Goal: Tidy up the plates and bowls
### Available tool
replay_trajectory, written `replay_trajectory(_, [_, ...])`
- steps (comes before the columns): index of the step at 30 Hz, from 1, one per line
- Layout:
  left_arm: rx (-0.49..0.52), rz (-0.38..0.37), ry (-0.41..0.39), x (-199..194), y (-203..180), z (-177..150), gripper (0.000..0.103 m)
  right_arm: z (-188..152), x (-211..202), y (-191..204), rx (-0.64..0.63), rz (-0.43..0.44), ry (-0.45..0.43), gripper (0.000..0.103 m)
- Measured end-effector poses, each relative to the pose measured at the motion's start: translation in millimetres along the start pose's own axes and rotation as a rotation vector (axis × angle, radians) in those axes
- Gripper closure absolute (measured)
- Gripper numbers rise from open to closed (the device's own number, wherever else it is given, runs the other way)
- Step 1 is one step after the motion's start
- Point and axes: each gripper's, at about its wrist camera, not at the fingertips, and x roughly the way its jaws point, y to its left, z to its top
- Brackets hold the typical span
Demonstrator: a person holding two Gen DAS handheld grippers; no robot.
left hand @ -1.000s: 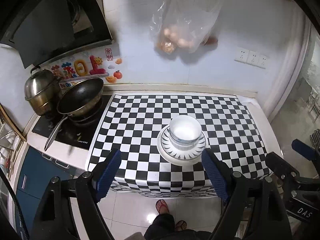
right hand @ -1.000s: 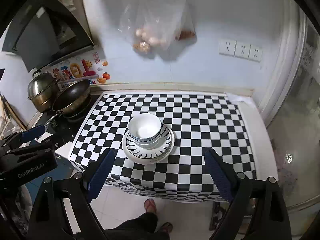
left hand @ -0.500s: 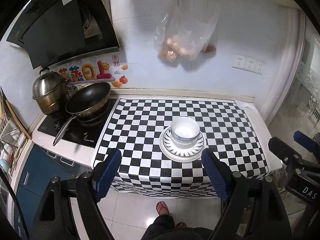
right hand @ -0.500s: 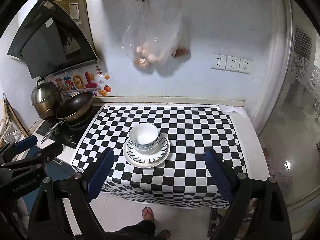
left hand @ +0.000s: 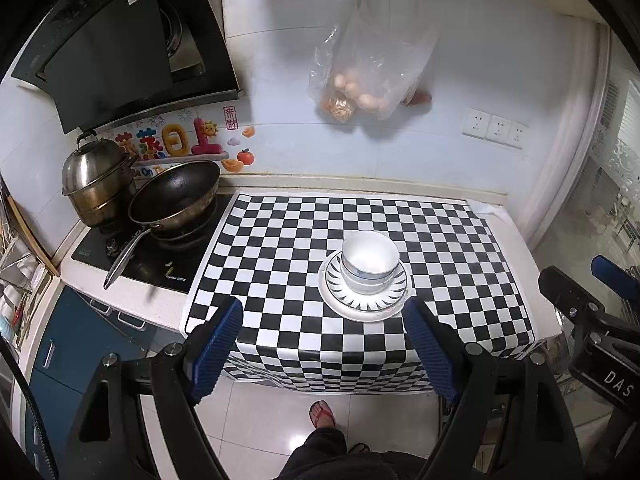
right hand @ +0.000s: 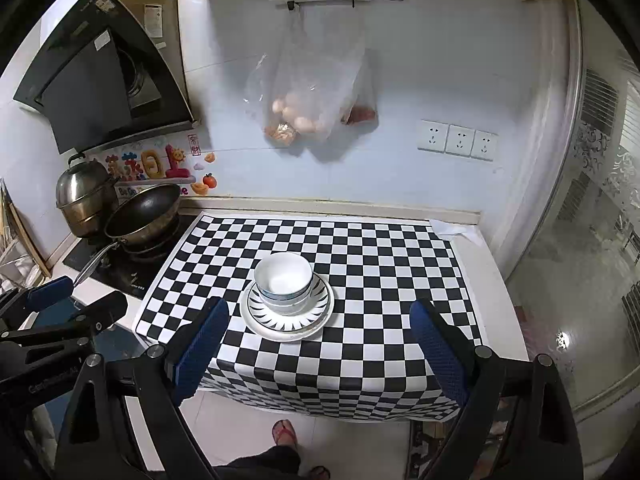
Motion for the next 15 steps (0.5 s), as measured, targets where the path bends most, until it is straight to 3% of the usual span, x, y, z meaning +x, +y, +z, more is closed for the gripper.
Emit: replay_trajectory(15, [-0.011, 0.003, 0.002, -1.8, 5.0, -0.3, 0.021, 0.5, 0.2, 8.1, -0.011, -0.011, -0.001, 0.009])
